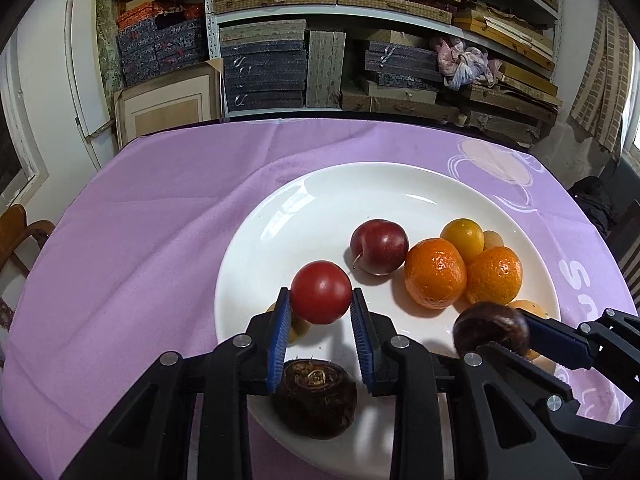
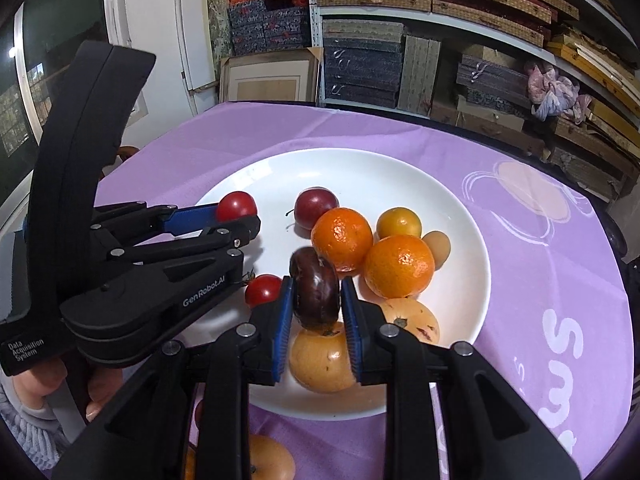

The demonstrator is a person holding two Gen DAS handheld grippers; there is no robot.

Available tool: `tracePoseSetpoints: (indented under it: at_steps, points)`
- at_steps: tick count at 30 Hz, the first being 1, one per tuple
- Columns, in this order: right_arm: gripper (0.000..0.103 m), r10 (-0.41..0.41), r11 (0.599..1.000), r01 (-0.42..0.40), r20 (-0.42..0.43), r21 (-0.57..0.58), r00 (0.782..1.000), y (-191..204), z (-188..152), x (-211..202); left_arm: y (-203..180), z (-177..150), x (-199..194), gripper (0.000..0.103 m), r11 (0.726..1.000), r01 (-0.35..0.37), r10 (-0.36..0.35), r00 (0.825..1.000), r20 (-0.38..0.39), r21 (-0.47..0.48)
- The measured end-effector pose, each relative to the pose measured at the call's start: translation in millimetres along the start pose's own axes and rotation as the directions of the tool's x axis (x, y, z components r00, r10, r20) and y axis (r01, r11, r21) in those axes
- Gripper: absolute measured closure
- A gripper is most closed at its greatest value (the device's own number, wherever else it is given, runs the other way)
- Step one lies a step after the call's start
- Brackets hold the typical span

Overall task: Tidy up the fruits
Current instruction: 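Carry the tomato and passion fruit onto the white plate and release both, then lower the left gripper onto the large dark red plum and close it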

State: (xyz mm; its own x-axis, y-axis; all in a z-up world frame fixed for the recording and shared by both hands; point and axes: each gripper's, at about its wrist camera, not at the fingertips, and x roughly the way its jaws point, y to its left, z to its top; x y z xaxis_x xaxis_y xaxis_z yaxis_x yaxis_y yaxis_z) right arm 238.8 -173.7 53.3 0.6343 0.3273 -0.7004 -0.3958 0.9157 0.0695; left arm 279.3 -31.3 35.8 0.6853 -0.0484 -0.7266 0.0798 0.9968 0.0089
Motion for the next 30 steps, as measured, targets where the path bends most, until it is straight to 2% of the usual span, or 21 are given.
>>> tracePoseSetpoints:
  at_steps: [1, 5, 9, 11, 13, 15, 19, 20, 21, 25, 30]
  points:
    - [0.08, -0.004, 1.0, 0.004, -0.001, -0.006, 1.0, 0.1, -0.2, 1.6, -0.2, 0.3, 0.5, 0.072, 1.0, -0.007, 0.007, 1.0, 0.004, 0.002]
    - [0.065, -0.013, 1.0, 0.013, 0.02, 0.002, 1.0, -3.8, -2.9, -4.2, 3.8, -0.3, -6.5, 0.059, 1.0, -0.022, 0.022, 0.999, 0.03, -0.008]
    - [0.063, -0.005, 1.0, 0.003, 0.054, 0.02, 0.999, -9.9, -10.1, -29.7, 7.0, -7.1, -29.1, 0.057, 0.999, -0.035, 0.035, 0.997, 0.065, -0.001]
    - [0.052, -0.005, 1.0, 0.004, 0.077, 0.023, 0.997, -10.4, -17.9, -47.2, 7.2, -13.3, -45.5, 0.054, 0.999, -0.044, 0.043, 0.995, 0.09, 0.009]
    - [0.042, -0.006, 1.0, 0.003, 0.099, 0.029, 0.995, -11.2, -29.6, -66.6, 7.7, -22.9, -64.2, 0.046, 0.999, -0.052, 0.05, 0.992, 0.116, 0.008]
    - [0.037, -0.001, 0.999, -0.002, 0.116, 0.032, 0.993, -11.8, -44.6, -85.3, 7.8, -33.6, -82.4, 0.044, 0.999, -0.05, 0.048, 0.99, 0.132, 0.009]
    - [0.013, -0.012, 0.998, 0.004, 0.152, 0.056, 0.988, -15.9, -80.2, -117.3, 7.1, -65.1, -115.2, 0.043, 0.999, -0.025, 0.022, 0.992, 0.121, 0.021]
    - [0.011, -0.021, 0.998, 0.01, 0.165, 0.069, 0.986, -18.0, -89.6, -124.3, 6.4, -73.7, -121.7, 0.039, 0.999, -0.018, 0.015, 0.993, 0.115, 0.026]
    - [0.008, -0.031, 0.996, 0.016, 0.179, 0.083, 0.983, -20.0, -98.8, -130.9, 5.1, -84.8, -129.7, 0.034, 0.999, -0.014, 0.011, 0.994, 0.11, 0.032]
    - [0.004, -0.018, 0.985, -0.02, 0.221, 0.171, 0.975, -40.8, -122.6, -144.0, -3.0, -130.1, -153.9, 0.032, 0.998, 0.01, -0.016, 0.996, 0.086, 0.062]
    - [0.004, 0.005, 0.937, -0.091, 0.249, 0.337, 0.969, -81.8, -133.0, -149.0, -26.0, -175.0, -168.0, 0.03, 0.991, 0.038, -0.044, 0.998, 0.044, 0.127]
